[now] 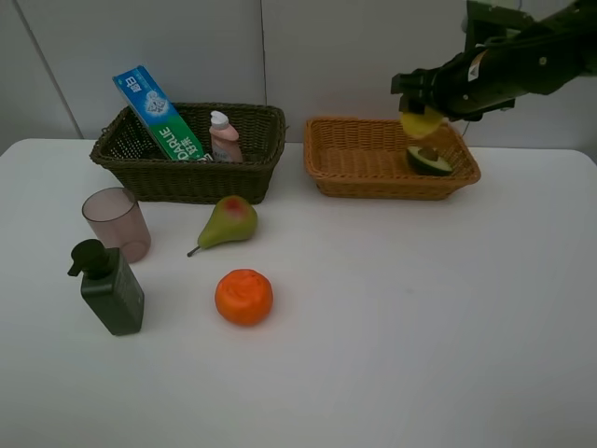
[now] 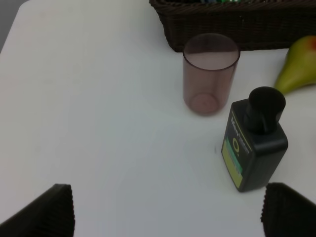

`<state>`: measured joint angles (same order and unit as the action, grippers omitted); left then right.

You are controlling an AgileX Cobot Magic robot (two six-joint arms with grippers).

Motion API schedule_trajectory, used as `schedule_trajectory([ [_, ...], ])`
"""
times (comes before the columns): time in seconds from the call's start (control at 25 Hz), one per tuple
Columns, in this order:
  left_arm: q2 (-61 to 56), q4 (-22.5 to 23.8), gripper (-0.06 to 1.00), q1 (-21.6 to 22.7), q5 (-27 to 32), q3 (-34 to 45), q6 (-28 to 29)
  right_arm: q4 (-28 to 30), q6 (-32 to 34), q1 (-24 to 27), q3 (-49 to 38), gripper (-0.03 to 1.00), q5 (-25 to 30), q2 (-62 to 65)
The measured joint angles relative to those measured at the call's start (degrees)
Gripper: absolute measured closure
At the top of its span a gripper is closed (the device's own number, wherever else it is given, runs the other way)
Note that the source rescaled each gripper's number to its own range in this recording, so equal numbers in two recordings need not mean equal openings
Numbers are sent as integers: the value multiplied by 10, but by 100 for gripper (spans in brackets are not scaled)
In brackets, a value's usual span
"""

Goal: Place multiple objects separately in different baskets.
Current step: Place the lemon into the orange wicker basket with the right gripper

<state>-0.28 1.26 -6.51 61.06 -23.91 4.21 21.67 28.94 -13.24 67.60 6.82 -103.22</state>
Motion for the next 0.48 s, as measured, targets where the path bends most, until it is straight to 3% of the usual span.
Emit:
schedule_trajectory([
  [0.48, 0, 0, -6, 0, 0, 0, 0, 0, 0, 15, 0, 58, -61, -85],
])
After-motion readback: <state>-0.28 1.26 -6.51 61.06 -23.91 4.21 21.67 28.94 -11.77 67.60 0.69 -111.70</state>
